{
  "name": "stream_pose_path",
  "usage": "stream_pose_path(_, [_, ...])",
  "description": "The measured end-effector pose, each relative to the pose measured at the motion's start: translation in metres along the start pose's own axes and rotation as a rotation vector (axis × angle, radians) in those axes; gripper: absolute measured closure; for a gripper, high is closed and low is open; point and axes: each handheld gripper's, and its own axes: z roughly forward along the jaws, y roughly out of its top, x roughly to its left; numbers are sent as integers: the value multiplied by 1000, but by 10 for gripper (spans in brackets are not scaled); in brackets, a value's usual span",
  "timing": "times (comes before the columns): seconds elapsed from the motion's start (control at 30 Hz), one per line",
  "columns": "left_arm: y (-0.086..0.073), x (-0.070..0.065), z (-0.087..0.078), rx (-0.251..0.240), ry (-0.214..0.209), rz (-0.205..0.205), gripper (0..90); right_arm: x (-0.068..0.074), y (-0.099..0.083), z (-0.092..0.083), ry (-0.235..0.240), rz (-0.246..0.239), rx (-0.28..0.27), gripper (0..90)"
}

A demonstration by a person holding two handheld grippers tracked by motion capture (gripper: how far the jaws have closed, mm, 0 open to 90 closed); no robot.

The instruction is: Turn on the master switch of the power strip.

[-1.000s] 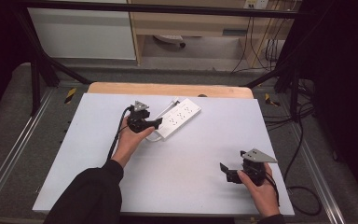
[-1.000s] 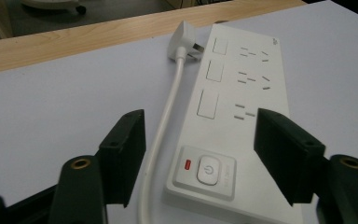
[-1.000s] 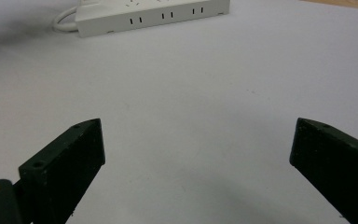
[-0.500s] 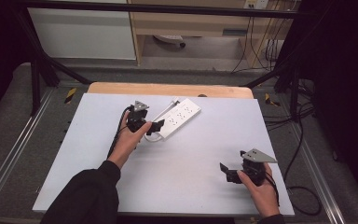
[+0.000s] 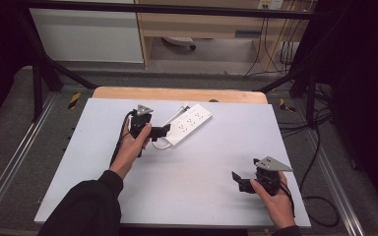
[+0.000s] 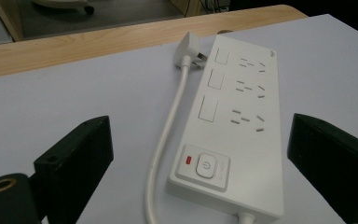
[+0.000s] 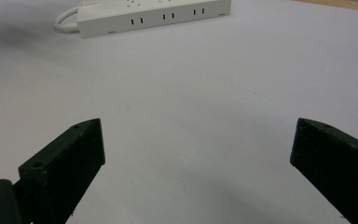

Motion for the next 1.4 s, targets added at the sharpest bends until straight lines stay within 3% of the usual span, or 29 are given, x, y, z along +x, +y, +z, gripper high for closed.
stream_pose_path(0.3, [2, -1, -17, 13, 19, 14, 69, 0, 0, 0, -3, -2, -2, 32])
stream_pose_path(0.57, [1, 2, -38, -27, 5, 10, 68, 2, 0, 0, -4, -4, 2, 31])
stream_pose_path(0.73, [-6, 5, -50, -9, 4, 18, 68, 1, 1, -1, -4, -4, -6, 32])
stream_pose_path(0.83, [-9, 6, -58, -26, -8, -4, 68, 1, 1, -2, -3, -11, -10, 32])
stream_pose_path(1.17, [-19, 10, -88, -74, -29, -12, 72, 2, 1, 0, -3, -8, -5, 31])
stream_pose_path(1.4, [-34, 10, -111, -102, -45, -10, 79, 2, 1, -1, -4, -6, -6, 32])
